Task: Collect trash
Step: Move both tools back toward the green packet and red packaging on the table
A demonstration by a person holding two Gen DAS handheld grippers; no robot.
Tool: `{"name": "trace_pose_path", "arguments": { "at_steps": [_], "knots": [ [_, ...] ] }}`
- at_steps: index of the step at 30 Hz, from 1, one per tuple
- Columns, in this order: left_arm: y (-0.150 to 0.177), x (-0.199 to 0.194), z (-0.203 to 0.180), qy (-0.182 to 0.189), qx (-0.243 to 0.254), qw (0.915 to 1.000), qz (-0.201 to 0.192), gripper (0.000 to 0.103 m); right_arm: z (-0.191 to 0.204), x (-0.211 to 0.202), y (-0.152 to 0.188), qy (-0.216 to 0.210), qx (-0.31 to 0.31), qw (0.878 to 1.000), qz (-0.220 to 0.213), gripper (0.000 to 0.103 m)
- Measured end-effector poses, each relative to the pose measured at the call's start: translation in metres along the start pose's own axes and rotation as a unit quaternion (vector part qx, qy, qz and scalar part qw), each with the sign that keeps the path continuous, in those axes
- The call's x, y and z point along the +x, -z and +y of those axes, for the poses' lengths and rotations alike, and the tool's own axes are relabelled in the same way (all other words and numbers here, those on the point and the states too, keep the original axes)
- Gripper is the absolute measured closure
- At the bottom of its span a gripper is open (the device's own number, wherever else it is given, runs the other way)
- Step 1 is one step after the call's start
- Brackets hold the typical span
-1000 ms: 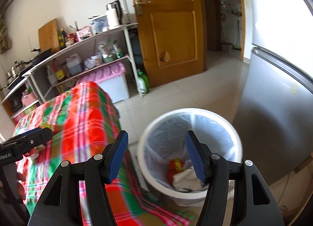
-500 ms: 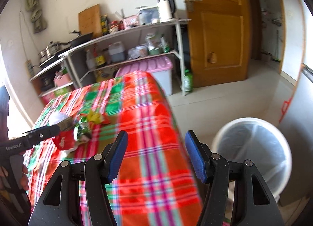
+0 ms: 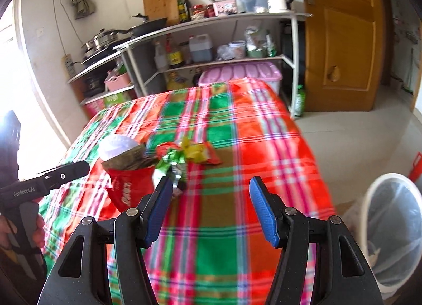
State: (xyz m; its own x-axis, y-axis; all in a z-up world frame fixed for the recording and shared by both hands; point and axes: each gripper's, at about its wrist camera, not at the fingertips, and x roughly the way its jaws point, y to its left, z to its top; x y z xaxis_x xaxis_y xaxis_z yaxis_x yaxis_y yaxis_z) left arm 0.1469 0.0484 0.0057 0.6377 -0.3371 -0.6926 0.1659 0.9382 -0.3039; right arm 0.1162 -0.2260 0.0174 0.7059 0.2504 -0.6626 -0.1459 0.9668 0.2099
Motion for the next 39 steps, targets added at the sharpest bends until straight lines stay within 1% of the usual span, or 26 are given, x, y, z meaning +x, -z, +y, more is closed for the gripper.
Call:
{"name": "trace_pose_path", "arguments": {
  "at_steps": [2, 4, 7, 9, 14, 18, 21, 23, 24, 28, 29, 30, 31, 32, 33, 34, 35, 36, 37, 38, 39],
  "knots": [
    [-0.001, 0.002, 0.01, -0.005, -0.01, 0.9999, 0.001, 0.01, 0.005, 0.01, -0.002, -0.009, 0.008, 1.0, 0.007, 0.042],
    [-0.004, 0.006, 0.017, -0.002, -0.014, 0.9999, 0.005, 0.01, 0.006, 0.017, -0.003, -0.017, 0.014, 1.0, 0.014, 0.042],
    [-0.008, 0.011, 0.022, -0.006, -0.008, 0.9999, 0.006, 0.01, 0.01, 0.028, -0.006, -0.023, 0.017, 0.999, 0.021, 0.042],
    [-0.013, 0.016, 0.025, -0.001, -0.01, 0.9999, 0.008, 0.01, 0.012, 0.035, -0.007, -0.023, 0.017, 0.999, 0.026, 0.042],
    [-0.023, 0.029, 0.031, 0.011, -0.016, 0.9998, 0.008, 0.01, 0.015, 0.048, -0.009, -0.028, 0.02, 0.999, 0.034, 0.042],
    [-0.034, 0.037, 0.032, 0.003, -0.013, 0.9999, 0.003, 0.01, 0.02, 0.057, -0.013, -0.032, 0.008, 0.999, 0.041, 0.042],
    [-0.039, 0.047, 0.033, 0.007, -0.013, 0.9998, 0.012, 0.01, 0.023, 0.065, -0.014, -0.029, 0.007, 0.998, 0.05, 0.042],
    [-0.04, 0.056, 0.031, -0.002, -0.007, 0.9998, 0.02, 0.012, 0.023, 0.07, -0.013, -0.032, 0.012, 0.998, 0.057, 0.042],
    [-0.039, 0.058, 0.031, -0.006, -0.005, 0.9997, 0.022, 0.017, 0.024, 0.072, -0.013, -0.034, 0.011, 0.998, 0.06, 0.042],
    [-0.035, 0.07, 0.028, -0.004, 0.002, 0.9993, 0.038, 0.021, 0.025, 0.078, -0.011, -0.037, 0.008, 0.997, 0.067, 0.042],
    [-0.034, 0.071, 0.028, -0.002, 0.001, 0.9993, 0.038, 0.028, 0.025, 0.079, -0.011, -0.039, 0.008, 0.997, 0.067, 0.042],
    [-0.034, 0.072, 0.028, -0.001, 0.002, 0.9993, 0.038, 0.03, 0.026, 0.079, -0.011, -0.038, 0.007, 0.997, 0.067, 0.044],
    [-0.034, 0.072, 0.027, -0.001, 0.004, 0.9993, 0.037, 0.03, 0.026, 0.079, -0.01, -0.039, 0.006, 0.997, 0.068, 0.048],
    [-0.033, 0.073, 0.027, 0.0, 0.006, 0.9993, 0.037, 0.033, 0.027, 0.079, -0.01, -0.042, 0.006, 0.997, 0.068, 0.052],
    [-0.033, 0.073, 0.026, 0.002, 0.007, 0.9993, 0.038, 0.038, 0.027, 0.079, -0.01, -0.046, 0.007, 0.997, 0.069, 0.053],
    [-0.034, 0.074, 0.025, 0.005, 0.01, 0.9992, 0.039, 0.039, 0.027, 0.079, -0.01, -0.048, 0.008, 0.996, 0.069, 0.053],
    [-0.034, 0.074, 0.023, 0.007, 0.012, 0.9991, 0.039, 0.042, 0.028, 0.079, -0.01, -0.048, 0.009, 0.996, 0.069, 0.054],
    [-0.034, 0.074, 0.022, 0.007, 0.014, 0.9991, 0.038, 0.049, 0.028, 0.078, -0.01, -0.048, 0.008, 0.996, 0.069, 0.055],
    [-0.034, 0.074, 0.02, 0.007, 0.018, 0.9991, 0.038, 0.05, 0.028, 0.078, -0.01, -0.049, 0.009, 0.996, 0.068, 0.058],
    [-0.035, 0.074, 0.02, 0.007, 0.021, 0.999, 0.038, 0.053, 0.027, 0.077, -0.01, -0.05, 0.01, 0.996, 0.067, 0.062],
    [-0.035, 0.074, 0.018, 0.006, 0.023, 0.999, 0.037, 0.061, 0.027, 0.076, -0.01, -0.051, 0.01, 0.997, 0.064, 0.062]
  ]
}}
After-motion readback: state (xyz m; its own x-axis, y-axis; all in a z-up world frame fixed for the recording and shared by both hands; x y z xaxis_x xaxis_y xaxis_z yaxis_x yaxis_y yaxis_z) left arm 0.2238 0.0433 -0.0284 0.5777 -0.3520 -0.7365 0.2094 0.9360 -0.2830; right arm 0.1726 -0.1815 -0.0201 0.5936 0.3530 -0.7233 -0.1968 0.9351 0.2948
